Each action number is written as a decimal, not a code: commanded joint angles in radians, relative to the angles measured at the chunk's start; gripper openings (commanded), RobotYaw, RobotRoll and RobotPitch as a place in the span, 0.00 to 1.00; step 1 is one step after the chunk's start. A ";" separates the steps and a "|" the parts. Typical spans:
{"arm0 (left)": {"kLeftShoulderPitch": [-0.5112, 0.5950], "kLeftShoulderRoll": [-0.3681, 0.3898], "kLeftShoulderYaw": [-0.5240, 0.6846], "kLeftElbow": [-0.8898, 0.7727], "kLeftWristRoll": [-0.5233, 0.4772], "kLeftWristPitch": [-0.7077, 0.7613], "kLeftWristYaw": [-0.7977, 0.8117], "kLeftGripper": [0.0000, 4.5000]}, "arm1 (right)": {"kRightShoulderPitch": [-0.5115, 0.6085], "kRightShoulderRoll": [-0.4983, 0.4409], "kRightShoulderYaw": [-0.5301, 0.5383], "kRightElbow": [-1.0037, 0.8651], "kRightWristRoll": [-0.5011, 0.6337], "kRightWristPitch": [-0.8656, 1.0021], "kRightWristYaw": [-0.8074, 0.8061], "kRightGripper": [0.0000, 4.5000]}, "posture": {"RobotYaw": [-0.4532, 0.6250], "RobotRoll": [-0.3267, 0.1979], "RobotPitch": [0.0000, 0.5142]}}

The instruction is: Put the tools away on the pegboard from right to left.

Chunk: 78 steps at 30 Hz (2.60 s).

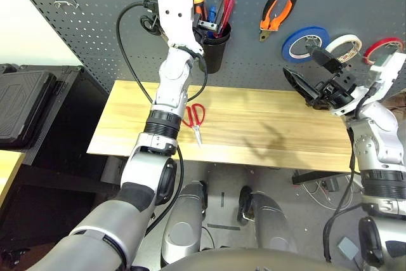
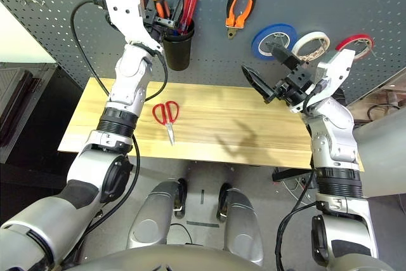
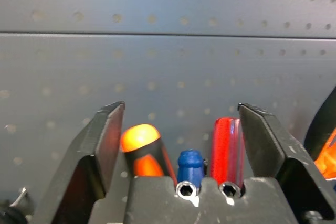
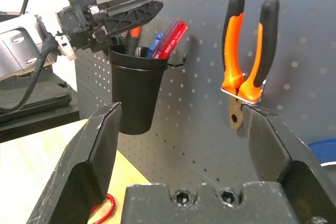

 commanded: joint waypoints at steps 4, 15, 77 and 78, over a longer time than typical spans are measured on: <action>0.023 -0.004 -0.004 -0.072 -0.020 0.045 -0.024 0.99 | 0.003 0.002 0.004 0.012 -0.011 -0.022 0.009 1.00 | 0.58 0.62 0.32; 0.104 0.050 0.059 -0.493 -0.104 0.311 0.011 0.99 | 0.017 0.020 0.027 -0.002 -0.006 -0.015 0.028 1.00 | 0.60 0.62 0.35; 0.542 0.031 -0.067 -0.249 0.165 0.731 0.277 0.99 | 0.235 -0.070 0.397 -0.022 -0.435 0.267 -0.058 1.00 | 0.64 0.62 0.66; 0.528 0.028 -0.062 -0.224 0.162 0.719 0.280 0.99 | 0.238 -0.069 0.400 -0.025 -0.439 0.271 -0.064 1.00 | 0.64 0.62 0.66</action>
